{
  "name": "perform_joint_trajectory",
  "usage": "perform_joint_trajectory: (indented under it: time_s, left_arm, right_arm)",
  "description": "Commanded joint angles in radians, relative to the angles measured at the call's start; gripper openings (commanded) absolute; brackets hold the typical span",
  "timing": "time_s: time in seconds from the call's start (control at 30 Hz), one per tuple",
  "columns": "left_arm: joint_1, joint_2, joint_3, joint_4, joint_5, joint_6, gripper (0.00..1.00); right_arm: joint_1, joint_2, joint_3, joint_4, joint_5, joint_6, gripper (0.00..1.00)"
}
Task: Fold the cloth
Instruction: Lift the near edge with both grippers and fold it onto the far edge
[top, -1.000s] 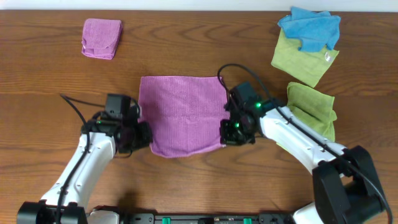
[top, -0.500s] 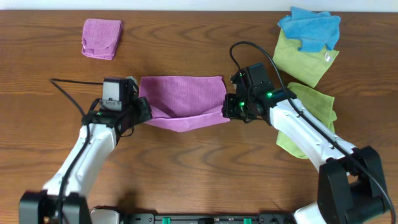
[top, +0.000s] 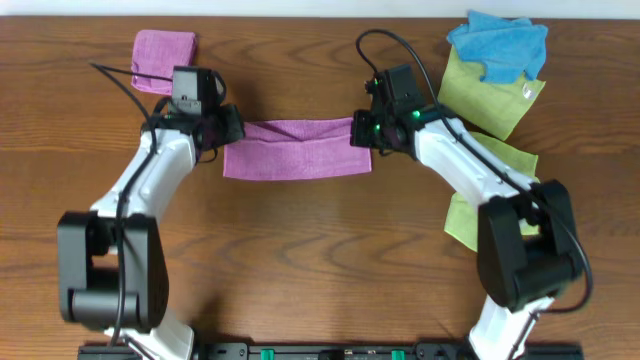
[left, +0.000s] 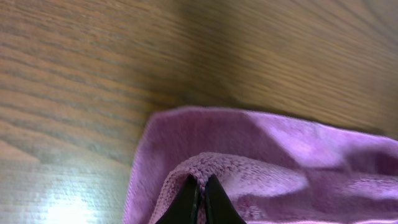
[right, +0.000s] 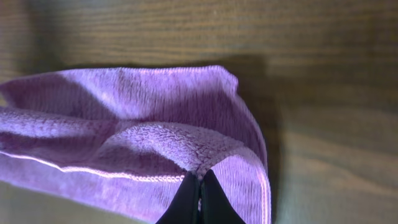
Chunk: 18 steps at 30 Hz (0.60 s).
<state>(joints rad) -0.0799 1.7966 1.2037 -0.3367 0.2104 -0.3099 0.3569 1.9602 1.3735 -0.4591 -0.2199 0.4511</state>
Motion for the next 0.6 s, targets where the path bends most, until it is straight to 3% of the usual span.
perform_joint_trajectory:
  time_s: [0.0, 0.3, 0.57]
  left_arm:
    - [0.021, 0.057, 0.077, -0.001, -0.019, 0.019, 0.05]
    - [0.042, 0.206, 0.257, -0.028, 0.022, 0.026, 0.06]
    - [0.042, 0.217, 0.275, -0.139, 0.022, 0.027, 0.06]
  right_arm:
    - [-0.021, 0.050, 0.079, -0.002, 0.011, -0.022, 0.01]
    - [-0.068, 0.103, 0.171, 0.006, 0.014, -0.022, 0.02]
    - [-0.066, 0.103, 0.171, -0.076, -0.017, -0.023, 0.01]
